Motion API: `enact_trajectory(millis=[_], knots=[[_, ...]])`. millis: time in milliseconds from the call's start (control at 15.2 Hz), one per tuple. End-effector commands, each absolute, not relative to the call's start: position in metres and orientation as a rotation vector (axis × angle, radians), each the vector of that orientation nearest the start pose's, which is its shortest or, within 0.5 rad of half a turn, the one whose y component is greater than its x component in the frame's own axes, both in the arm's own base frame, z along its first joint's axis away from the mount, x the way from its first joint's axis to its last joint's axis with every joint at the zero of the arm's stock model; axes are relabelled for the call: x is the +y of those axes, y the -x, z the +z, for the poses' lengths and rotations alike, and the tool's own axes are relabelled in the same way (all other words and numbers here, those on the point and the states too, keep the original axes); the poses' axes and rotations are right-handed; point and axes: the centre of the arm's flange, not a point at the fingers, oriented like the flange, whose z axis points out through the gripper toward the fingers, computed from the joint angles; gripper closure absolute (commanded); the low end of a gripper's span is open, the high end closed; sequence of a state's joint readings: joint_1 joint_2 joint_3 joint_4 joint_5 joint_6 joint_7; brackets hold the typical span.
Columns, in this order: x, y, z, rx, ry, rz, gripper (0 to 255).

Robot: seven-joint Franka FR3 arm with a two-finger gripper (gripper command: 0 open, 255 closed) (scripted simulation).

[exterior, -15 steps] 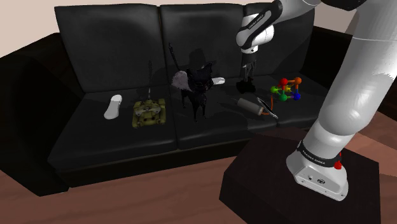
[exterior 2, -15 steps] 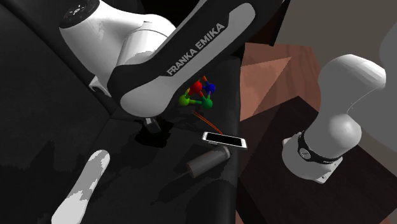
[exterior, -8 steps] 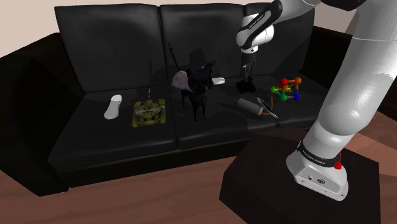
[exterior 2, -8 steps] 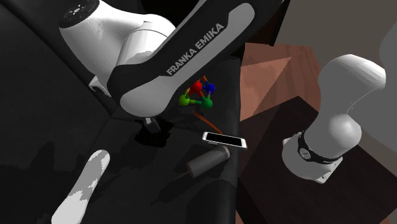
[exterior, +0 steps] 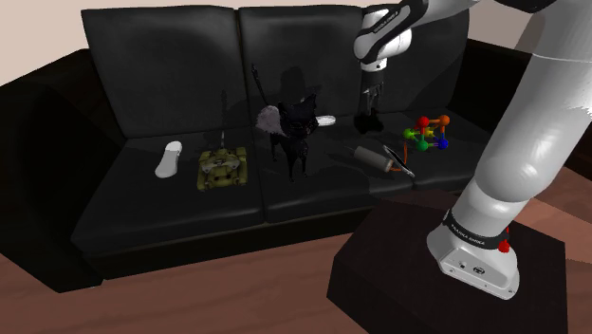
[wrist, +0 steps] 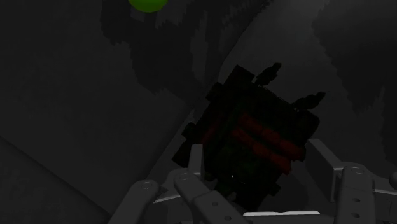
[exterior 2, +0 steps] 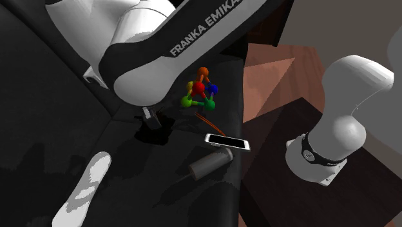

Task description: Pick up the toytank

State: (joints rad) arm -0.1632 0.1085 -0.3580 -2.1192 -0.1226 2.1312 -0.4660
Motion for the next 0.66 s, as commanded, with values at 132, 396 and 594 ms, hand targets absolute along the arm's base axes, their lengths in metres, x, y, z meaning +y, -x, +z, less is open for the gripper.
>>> enact_trajectory(millis=[132, 396, 594], knots=[[-0.276, -0.473, 0.380, -0.024, 3.212, 0.234, 255], [-0.276, -0.473, 0.401, -0.024, 3.212, 0.234, 255], [-0.276, -0.473, 0.407, -0.024, 3.212, 0.234, 255]])
